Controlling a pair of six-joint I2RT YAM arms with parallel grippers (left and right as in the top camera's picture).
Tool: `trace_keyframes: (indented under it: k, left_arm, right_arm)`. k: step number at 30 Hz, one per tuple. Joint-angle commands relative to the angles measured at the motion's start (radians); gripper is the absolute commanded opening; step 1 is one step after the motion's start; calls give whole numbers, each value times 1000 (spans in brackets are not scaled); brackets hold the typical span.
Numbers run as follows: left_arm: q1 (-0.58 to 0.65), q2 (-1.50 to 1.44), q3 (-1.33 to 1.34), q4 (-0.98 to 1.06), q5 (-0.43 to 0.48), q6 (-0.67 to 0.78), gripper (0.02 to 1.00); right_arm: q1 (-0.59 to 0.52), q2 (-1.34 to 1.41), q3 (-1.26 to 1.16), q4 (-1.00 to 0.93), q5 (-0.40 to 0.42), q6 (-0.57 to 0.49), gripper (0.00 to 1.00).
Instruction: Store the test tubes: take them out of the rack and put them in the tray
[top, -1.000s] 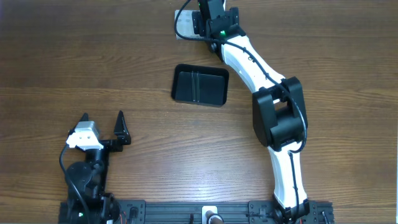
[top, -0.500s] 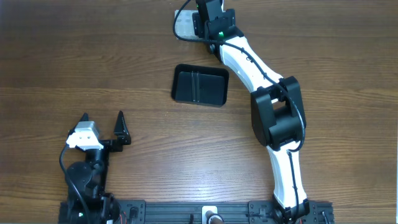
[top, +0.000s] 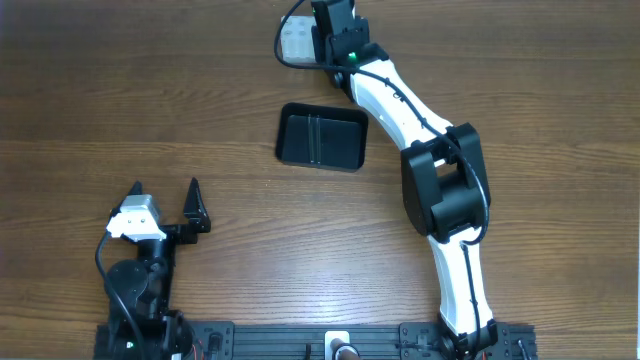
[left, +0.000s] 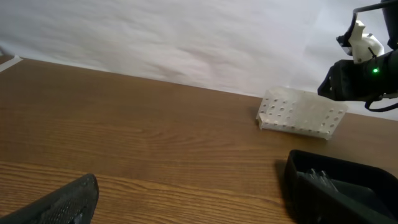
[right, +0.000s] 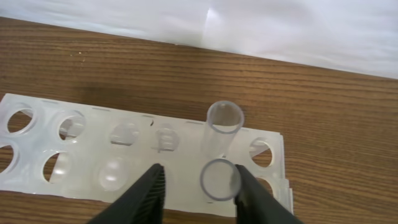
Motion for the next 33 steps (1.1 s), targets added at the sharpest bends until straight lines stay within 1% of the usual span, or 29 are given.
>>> trace_keyframes:
  k: [1, 13, 18, 23, 25, 27, 28, 33]
  left_arm:
    - [-3, -8, -5, -4, 13, 18, 998]
    - [-3, -8, -5, -4, 13, 18, 998]
    - [-3, -8, -5, -4, 13, 18, 998]
    - [-3, -8, -5, -4, 13, 18, 998]
    - [-3, -8, -5, -4, 13, 18, 998]
    - [-3, -8, -5, -4, 13, 18, 996]
    - [-3, -8, -4, -4, 13, 18, 996]
    - [-3, -8, -5, -4, 13, 18, 998]
  right_arm:
    - [13, 18, 19, -6, 27, -2, 316]
    - [21, 18, 19, -11, 58, -2, 261]
    - [21, 18, 19, -11, 58, -2, 235]
    - [21, 18, 19, -11, 58, -2, 231]
    - [20, 18, 19, -10, 61, -2, 272]
    - [18, 18, 19, -7, 61, -2, 364]
    - [16, 18, 19, -5, 61, -2, 378]
    - [7, 18, 19, 14, 61, -2, 364]
